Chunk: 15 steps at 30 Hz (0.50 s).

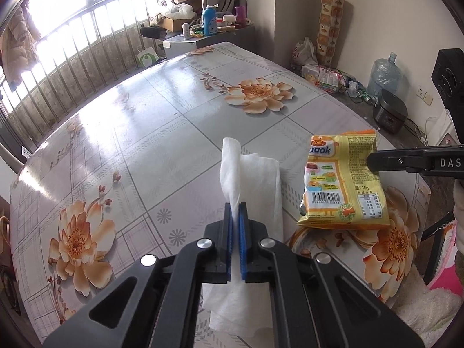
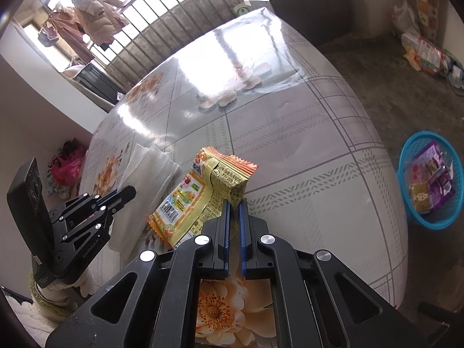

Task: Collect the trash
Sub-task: 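Lift the white tissue with the left gripper while the right gripper lifts the yellow bag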

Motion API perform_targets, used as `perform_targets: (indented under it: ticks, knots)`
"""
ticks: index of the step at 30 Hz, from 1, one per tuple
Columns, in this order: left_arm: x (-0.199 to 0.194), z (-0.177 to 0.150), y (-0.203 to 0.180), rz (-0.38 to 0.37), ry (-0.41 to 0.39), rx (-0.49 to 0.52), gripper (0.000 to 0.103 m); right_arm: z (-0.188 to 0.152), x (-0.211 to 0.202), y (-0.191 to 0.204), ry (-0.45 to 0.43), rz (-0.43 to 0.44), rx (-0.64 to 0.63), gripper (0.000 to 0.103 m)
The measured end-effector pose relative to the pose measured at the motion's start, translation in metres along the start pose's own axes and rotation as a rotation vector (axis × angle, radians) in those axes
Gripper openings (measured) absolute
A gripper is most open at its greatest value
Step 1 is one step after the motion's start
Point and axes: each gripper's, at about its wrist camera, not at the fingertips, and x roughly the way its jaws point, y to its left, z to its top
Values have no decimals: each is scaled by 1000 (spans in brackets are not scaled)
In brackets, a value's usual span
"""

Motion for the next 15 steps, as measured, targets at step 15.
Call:
perform_targets:
  ticks: [15]
  knots:
    - [-26, 6, -7, 42, -58, 26, 3, 1, -24, -8, -73, 43, 29, 3]
